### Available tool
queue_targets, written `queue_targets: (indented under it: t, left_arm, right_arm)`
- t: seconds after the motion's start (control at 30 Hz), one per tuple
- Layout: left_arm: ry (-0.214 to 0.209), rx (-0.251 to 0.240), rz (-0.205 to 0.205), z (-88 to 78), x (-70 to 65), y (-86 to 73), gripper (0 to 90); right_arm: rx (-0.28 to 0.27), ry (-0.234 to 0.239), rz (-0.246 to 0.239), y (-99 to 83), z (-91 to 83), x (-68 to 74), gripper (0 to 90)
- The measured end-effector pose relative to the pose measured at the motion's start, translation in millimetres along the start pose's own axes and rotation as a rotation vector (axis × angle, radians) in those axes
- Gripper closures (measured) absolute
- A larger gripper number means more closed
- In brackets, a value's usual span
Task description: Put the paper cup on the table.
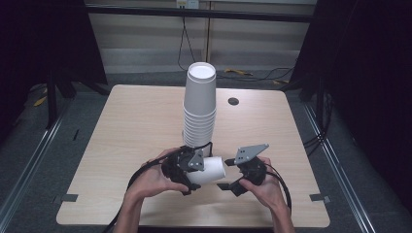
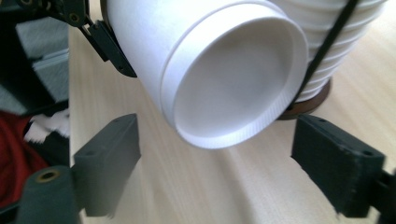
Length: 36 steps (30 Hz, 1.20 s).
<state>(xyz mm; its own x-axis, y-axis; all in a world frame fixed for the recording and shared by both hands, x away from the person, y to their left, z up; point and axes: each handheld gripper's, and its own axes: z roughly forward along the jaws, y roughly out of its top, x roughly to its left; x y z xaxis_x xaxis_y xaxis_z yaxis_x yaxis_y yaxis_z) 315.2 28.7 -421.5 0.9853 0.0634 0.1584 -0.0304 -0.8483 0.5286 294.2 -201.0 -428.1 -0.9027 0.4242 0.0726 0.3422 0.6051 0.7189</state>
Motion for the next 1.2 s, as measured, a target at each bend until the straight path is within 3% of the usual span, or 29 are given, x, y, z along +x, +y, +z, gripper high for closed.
queue_targets:
  t: [0.07, 0.23, 0.3, 0.33, 0.37, 0.4, 0.53, 0.67, 0.7, 0.73, 0.77, 0.8, 0.83, 0.87, 1.0, 1.13, 1.2]
  left_arm:
    - [-0.011, 0.020, 0.013, 4.8, -1.4, -0.2, 13.3]
    - [-0.022, 0.045, 0.034, 8.0, -2.8, 0.2, 13.3]
    - [-0.025, 0.067, 0.056, 7.7, -2.2, 1.0, 13.3]
    - [-0.029, 0.101, 0.102, 6.3, 0.2, 2.2, 13.3]
    - [-0.029, 0.069, 0.057, 8.7, -2.8, 1.5, 13.3]
    - [-0.029, 0.060, 0.046, 9.9, -4.0, 1.4, 13.3]
    - [-0.041, 0.068, 0.066, 11.6, -5.7, 3.2, 13.4]
    - [-0.045, 0.046, 0.049, 13.3, -11.1, 4.8, 13.6]
    - [-0.047, 0.057, 0.075, 12.9, -10.1, 5.9, 13.6]
    - [-0.047, 0.057, 0.075, 12.9, -10.1, 5.9, 13.6]
    - [-0.049, 0.078, 0.113, 12.4, -8.3, 7.1, 13.6]
    - [-0.049, 0.078, 0.113, 12.4, -8.3, 7.1, 13.6]
    - [-0.043, 0.041, 0.072, 14.7, -11.9, 6.2, 13.7]
    - [-0.039, 0.049, 0.092, 14.2, -11.5, 6.3, 13.6]
    - [-0.043, 0.031, 0.070, 15.7, -13.9, 6.1, 13.6]
    - [-0.056, 0.035, 0.100, 17.5, -15.1, 7.6, 13.6]
    - [-0.063, 0.036, 0.093, 18.2, -15.9, 6.8, 13.6]
  right_arm:
    - [0.042, 0.020, -0.018, 3.4, 4.3, -0.1, 13.7]
    - [0.086, 0.031, -0.038, 8.6, 9.3, -0.4, 14.1]
    - [0.099, 0.037, -0.034, 9.2, 10.5, -0.7, 14.1]
    - [0.106, 0.046, -0.033, 9.7, 11.6, -1.3, 14.1]
    - [0.109, 0.055, -0.031, 10.2, 12.9, -1.9, 14.1]
    - [0.119, 0.068, -0.043, 11.9, 15.0, -1.9, 14.2]
    - [0.144, 0.094, -0.045, 16.0, 19.6, -2.7, 14.3]
    - [0.153, 0.123, -0.051, 18.4, 22.5, -2.0, 15.0]
    - [0.155, 0.137, -0.057, 18.8, 23.7, -2.1, 16.1]
    - [0.164, 0.141, -0.062, 19.4, 24.4, -1.6, 15.9]
    - [0.169, 0.142, -0.064, 19.7, 25.4, -1.4, 15.8]
    - [0.171, 0.144, -0.065, 20.2, 25.8, -1.3, 15.4]
    - [0.173, 0.145, -0.062, 20.5, 25.9, -1.5, 15.6]
    - [0.171, 0.149, -0.064, 20.7, 26.1, -1.9, 16.1]
    - [0.176, 0.168, -0.066, 21.1, 26.8, -2.8, 15.7]
    - [0.177, 0.186, -0.070, 20.7, 30.0, -1.5, 17.8]
    - [0.179, 0.188, -0.080, 20.8, 29.6, -1.2, 18.7]
